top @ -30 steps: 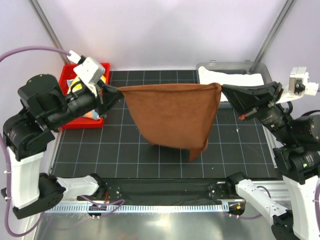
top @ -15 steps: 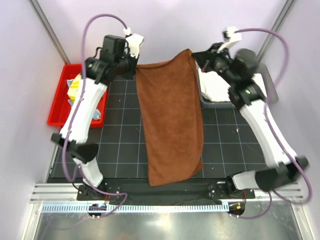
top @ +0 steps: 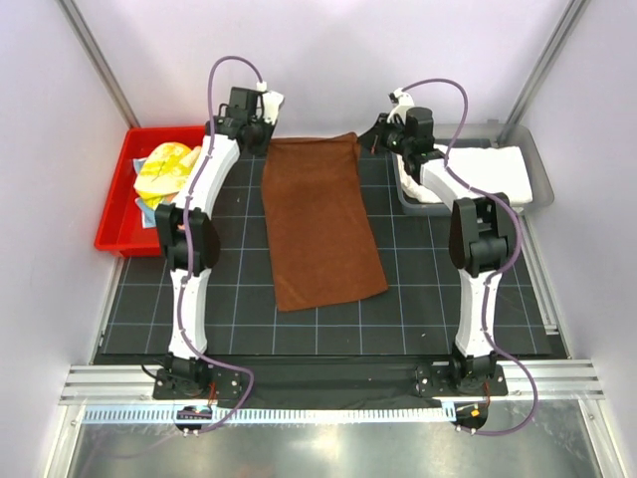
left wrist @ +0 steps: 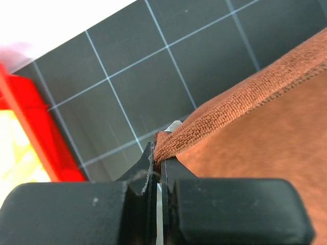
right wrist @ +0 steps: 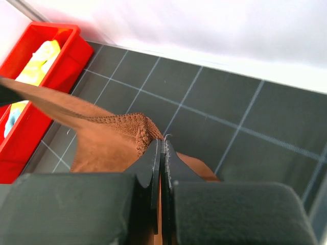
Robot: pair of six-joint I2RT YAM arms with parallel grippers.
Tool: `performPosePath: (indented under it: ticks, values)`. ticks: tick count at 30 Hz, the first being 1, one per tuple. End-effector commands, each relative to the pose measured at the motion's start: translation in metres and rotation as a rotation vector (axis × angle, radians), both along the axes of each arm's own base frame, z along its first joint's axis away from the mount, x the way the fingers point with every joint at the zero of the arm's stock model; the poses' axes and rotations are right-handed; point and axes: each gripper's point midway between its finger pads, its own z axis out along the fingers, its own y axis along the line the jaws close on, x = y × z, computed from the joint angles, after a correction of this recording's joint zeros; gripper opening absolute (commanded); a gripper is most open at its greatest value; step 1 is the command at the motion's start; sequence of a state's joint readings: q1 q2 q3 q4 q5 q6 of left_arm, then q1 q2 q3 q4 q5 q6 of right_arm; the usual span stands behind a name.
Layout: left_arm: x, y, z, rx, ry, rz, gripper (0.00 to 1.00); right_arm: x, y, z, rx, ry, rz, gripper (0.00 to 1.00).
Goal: Fold and stack the towels
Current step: Flatten out the crumpled towel, then fold the towel
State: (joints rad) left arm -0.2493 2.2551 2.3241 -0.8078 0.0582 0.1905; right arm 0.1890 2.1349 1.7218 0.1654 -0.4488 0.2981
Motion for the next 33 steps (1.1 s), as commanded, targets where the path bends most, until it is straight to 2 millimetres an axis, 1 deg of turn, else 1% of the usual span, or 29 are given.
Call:
performPosePath:
  ticks: [1, 3, 4, 5, 6, 7, 8, 9, 10, 11, 12, 13, 14, 16, 17, 18, 19, 20, 21, 22, 23, 24, 25, 26, 27, 28, 29, 32, 33]
  values:
    - [0.034, 0.001, 0.031, -0.046, -0.155, -0.039, 0.0, 0.02, 0.011, 0.073, 0.06, -0.269, 0.083, 0.01]
    - [0.034, 0.0, 0.022, -0.049, -0.136, -0.046, 0.0, 0.022, 0.015, 0.068, 0.063, -0.269, 0.118, 0.01]
    - [0.032, 0.0, 0.021, -0.052, -0.127, -0.048, 0.0, 0.023, 0.016, 0.061, 0.059, -0.263, 0.128, 0.01]
    - [0.028, -0.001, 0.01, -0.051, -0.099, -0.052, 0.0, 0.023, 0.015, 0.055, 0.058, -0.259, 0.131, 0.01]
    - [0.023, -0.001, 0.008, -0.056, -0.085, -0.058, 0.0, 0.02, 0.017, 0.053, 0.059, -0.257, 0.143, 0.01]
    - [0.017, 0.0, 0.013, -0.058, -0.085, -0.058, 0.0, 0.018, 0.017, 0.049, 0.052, -0.257, 0.149, 0.01]
    - [0.012, 0.0, 0.013, -0.058, -0.077, -0.06, 0.0, 0.014, 0.016, 0.052, 0.048, -0.264, 0.155, 0.01]
    - [0.004, 0.002, -0.001, -0.053, -0.034, -0.059, 0.0, 0.009, 0.016, 0.041, 0.04, -0.245, 0.165, 0.01]
    - [-0.003, 0.0, -0.003, -0.053, -0.02, -0.07, 0.0, 0.003, 0.017, 0.041, 0.032, -0.248, 0.182, 0.01]
    - [-0.011, 0.0, 0.006, -0.055, -0.023, -0.076, 0.0, -0.003, 0.016, 0.047, 0.016, -0.268, 0.191, 0.01]
    - [-0.021, 0.002, -0.005, -0.046, 0.019, -0.077, 0.0, -0.009, 0.016, 0.037, 0.001, -0.247, 0.2, 0.01]
    - [-0.029, 0.002, 0.002, -0.044, 0.018, -0.082, 0.0, -0.013, 0.013, 0.037, -0.031, -0.262, 0.204, 0.01]
    - [-0.036, 0.002, 0.0, -0.044, 0.038, -0.085, 0.0, -0.022, 0.01, 0.033, -0.056, -0.241, 0.206, 0.01]
    - [-0.057, 0.0, -0.009, -0.037, 0.102, -0.104, 0.0, -0.031, 0.005, 0.026, -0.097, -0.218, 0.202, 0.01]
    - [-0.064, -0.002, -0.013, -0.029, 0.123, -0.112, 0.0, -0.041, 0.002, 0.012, -0.118, -0.168, 0.204, 0.01]
    - [-0.074, -0.008, -0.006, -0.025, 0.121, -0.128, 0.0, -0.048, -0.002, 0.019, -0.138, -0.181, 0.204, 0.01]
    - [-0.084, -0.009, -0.008, -0.016, 0.142, -0.135, 0.0, -0.055, -0.003, 0.02, -0.144, -0.173, 0.205, 0.01]
    - [-0.094, -0.007, -0.019, 0.007, 0.174, -0.131, 0.0, -0.061, -0.006, 0.019, -0.151, -0.16, 0.199, 0.01]
    - [-0.104, -0.013, -0.012, 0.007, 0.169, -0.141, 0.0, -0.074, -0.008, 0.02, -0.156, -0.156, 0.199, 0.01]
    - [-0.113, -0.013, -0.013, 0.012, 0.185, -0.141, 0.0, -0.081, -0.01, 0.018, -0.163, -0.149, 0.194, 0.01]
    - [-0.124, -0.014, -0.023, 0.012, 0.217, -0.141, 0.0, -0.09, -0.015, 0.002, -0.178, -0.103, 0.179, 0.01]
    - [-0.13, -0.014, -0.016, -0.011, 0.215, -0.126, 0.0, -0.096, -0.019, 0.01, -0.191, -0.116, 0.167, 0.01]
    - [-0.136, -0.016, -0.018, -0.027, 0.229, -0.127, 0.0, -0.101, -0.021, 0.007, -0.2, -0.101, 0.164, 0.01]
    - [-0.143, -0.015, -0.025, -0.031, 0.252, -0.123, 0.0, -0.11, -0.024, -0.005, -0.206, -0.053, 0.162, 0.01]
    - [-0.149, -0.018, -0.026, -0.057, 0.272, -0.121, 0.0, -0.114, -0.027, -0.009, -0.214, -0.034, 0.15, 0.01]
    - [-0.155, -0.021, -0.025, -0.066, 0.279, -0.128, 0.0, -0.118, -0.031, -0.007, -0.238, -0.044, 0.148, 0.01]
    - [-0.164, -0.022, -0.032, -0.069, 0.313, -0.129, 0.0, -0.127, -0.032, -0.018, -0.243, 0.001, 0.154, 0.01]
    - [-0.178, -0.026, -0.041, -0.059, 0.349, -0.128, 0.0, -0.147, -0.031, -0.023, -0.235, 0.056, 0.174, 0.01]
    - [-0.185, -0.024, -0.049, -0.05, 0.375, -0.121, 0.0, -0.152, -0.032, -0.024, -0.231, 0.068, 0.171, 0.01]
